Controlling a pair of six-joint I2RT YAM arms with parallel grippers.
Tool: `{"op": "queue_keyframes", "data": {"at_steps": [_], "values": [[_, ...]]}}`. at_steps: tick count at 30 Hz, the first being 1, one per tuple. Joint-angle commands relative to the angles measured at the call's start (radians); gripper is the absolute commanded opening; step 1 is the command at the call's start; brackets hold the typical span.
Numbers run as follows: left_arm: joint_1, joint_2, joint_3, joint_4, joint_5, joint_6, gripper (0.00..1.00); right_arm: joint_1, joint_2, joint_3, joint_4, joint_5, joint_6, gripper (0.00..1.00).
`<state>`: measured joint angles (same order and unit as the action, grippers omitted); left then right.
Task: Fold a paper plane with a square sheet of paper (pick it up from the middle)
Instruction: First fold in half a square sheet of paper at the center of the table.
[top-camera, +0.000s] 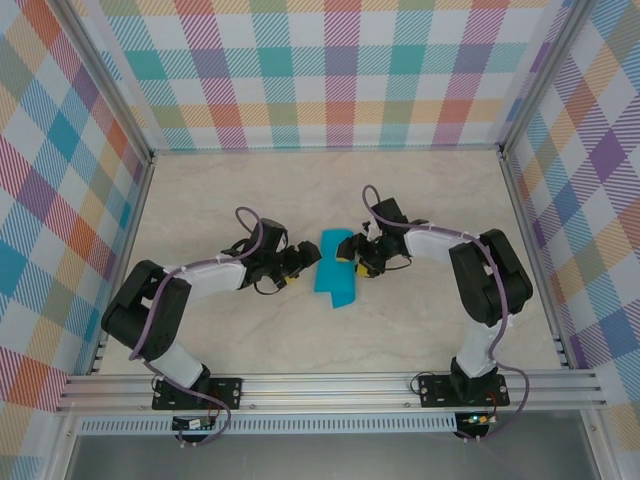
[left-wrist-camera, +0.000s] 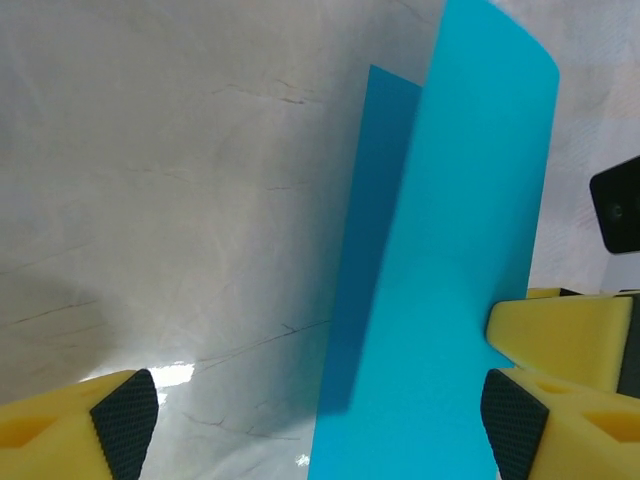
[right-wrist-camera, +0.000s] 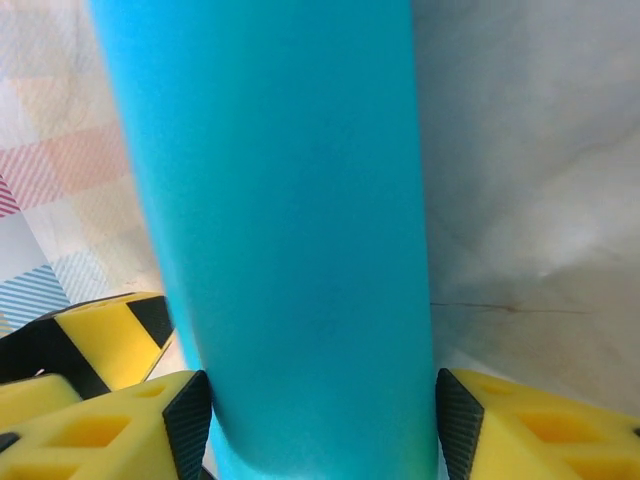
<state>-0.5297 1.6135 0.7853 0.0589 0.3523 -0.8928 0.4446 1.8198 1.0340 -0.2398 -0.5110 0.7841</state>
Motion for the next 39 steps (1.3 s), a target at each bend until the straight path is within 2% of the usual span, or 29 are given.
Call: {"op": "queue_keyframes", "data": {"at_steps": [1,3,6,12,18,19,22,24,27,32,34,39], "values": [[-0.014,0.05,0.038,0.024,0.06,0.01,0.84,-0.042,-0.047,-0.034,-0.03,-0.06,-0.042,0.63],[-0.026,0.075,0.055,0.045,0.085,-0.002,0.82,-0.057,-0.051,-0.038,-0.038,-0.083,-0.054,0.63],[-0.049,0.1,0.074,0.076,0.092,-0.014,0.8,-0.07,-0.052,-0.051,-0.044,-0.1,-0.065,0.57],[-0.089,0.144,0.069,0.2,0.109,-0.077,0.76,-0.078,-0.048,-0.068,-0.034,-0.14,-0.079,0.58],[-0.116,0.14,0.063,0.209,0.07,-0.083,0.72,-0.082,-0.046,-0.061,-0.071,-0.144,-0.123,0.58],[-0.118,0.14,0.06,0.212,0.065,-0.088,0.73,-0.083,-0.047,-0.063,-0.076,-0.14,-0.127,0.58],[-0.119,0.102,0.04,0.218,0.026,-0.1,0.85,-0.091,-0.047,-0.065,-0.084,-0.134,-0.126,0.58],[-0.12,0.054,0.031,0.18,-0.022,-0.084,0.89,-0.095,-0.048,-0.066,-0.086,-0.134,-0.127,0.59],[-0.12,-0.007,0.025,0.136,-0.072,-0.052,0.89,-0.095,-0.046,-0.063,-0.091,-0.136,-0.131,0.59],[-0.121,-0.013,0.031,0.137,-0.07,-0.048,0.89,-0.098,-0.04,-0.057,-0.095,-0.139,-0.134,0.59],[-0.121,0.017,0.033,0.174,-0.039,-0.055,0.88,-0.098,-0.043,-0.057,-0.096,-0.136,-0.135,0.59],[-0.131,0.081,0.068,0.19,-0.016,-0.065,0.75,-0.098,-0.044,-0.06,-0.092,-0.139,-0.13,0.59]]}}
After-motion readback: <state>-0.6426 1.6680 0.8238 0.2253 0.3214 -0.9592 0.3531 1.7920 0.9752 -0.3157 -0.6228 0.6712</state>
